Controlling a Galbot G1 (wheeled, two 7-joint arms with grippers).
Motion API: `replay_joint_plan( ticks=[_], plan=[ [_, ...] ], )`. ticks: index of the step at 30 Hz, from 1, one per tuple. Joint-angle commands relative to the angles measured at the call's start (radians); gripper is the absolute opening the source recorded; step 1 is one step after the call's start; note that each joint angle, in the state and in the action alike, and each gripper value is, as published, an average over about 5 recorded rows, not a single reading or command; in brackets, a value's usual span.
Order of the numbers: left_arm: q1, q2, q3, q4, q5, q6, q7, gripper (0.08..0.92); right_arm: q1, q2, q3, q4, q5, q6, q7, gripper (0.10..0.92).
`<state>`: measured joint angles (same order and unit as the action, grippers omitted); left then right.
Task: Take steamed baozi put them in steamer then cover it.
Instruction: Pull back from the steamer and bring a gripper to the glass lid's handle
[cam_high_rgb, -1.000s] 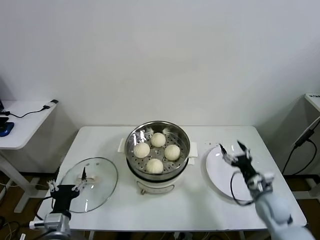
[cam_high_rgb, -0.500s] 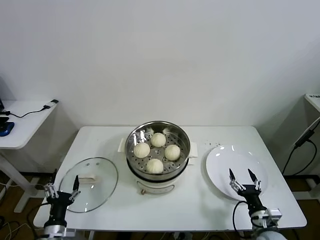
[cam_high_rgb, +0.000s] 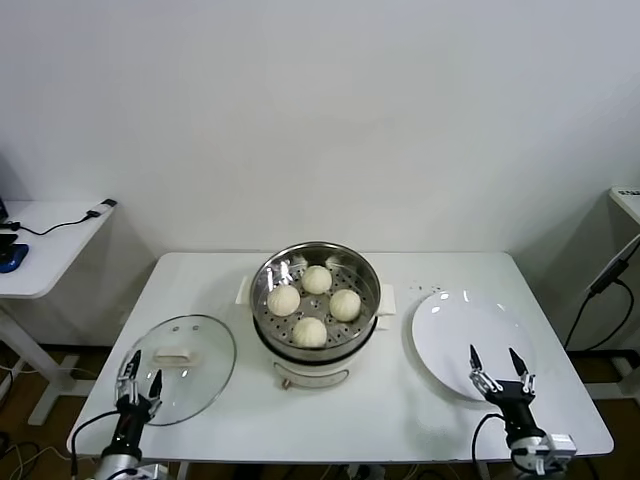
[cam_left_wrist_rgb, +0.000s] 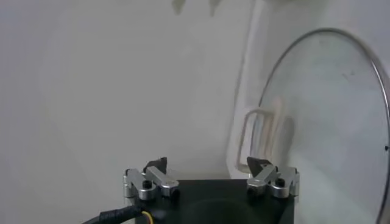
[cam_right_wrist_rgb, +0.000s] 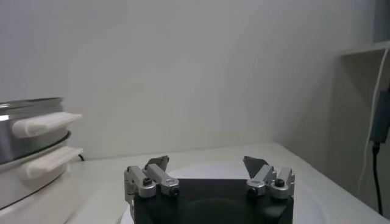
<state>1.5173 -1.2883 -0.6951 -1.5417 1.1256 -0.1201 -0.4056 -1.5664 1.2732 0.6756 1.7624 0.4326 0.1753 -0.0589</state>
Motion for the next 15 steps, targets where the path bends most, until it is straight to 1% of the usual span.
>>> replay_joint_plan(
  ticks=[1,8,15],
  plan=[
    [-0.112,-0.02,0.02,0.09,0.143,0.053,-0.025,0.823,-0.019,0.018,0.015,0.014,-0.006,0.007,0.002,0.823],
    [-0.172,-0.038,0.043,0.105,0.153,0.083,-0.016,0.823,-0.028,0.02,0.021,0.028,-0.009,0.008,0.001,0.823],
    [-0.195,-0.037,0.047,0.172,0.2,0.091,-0.023,0.823,-0.036,0.021,0.029,0.048,-0.008,0.008,0.002,0.823]
  ],
)
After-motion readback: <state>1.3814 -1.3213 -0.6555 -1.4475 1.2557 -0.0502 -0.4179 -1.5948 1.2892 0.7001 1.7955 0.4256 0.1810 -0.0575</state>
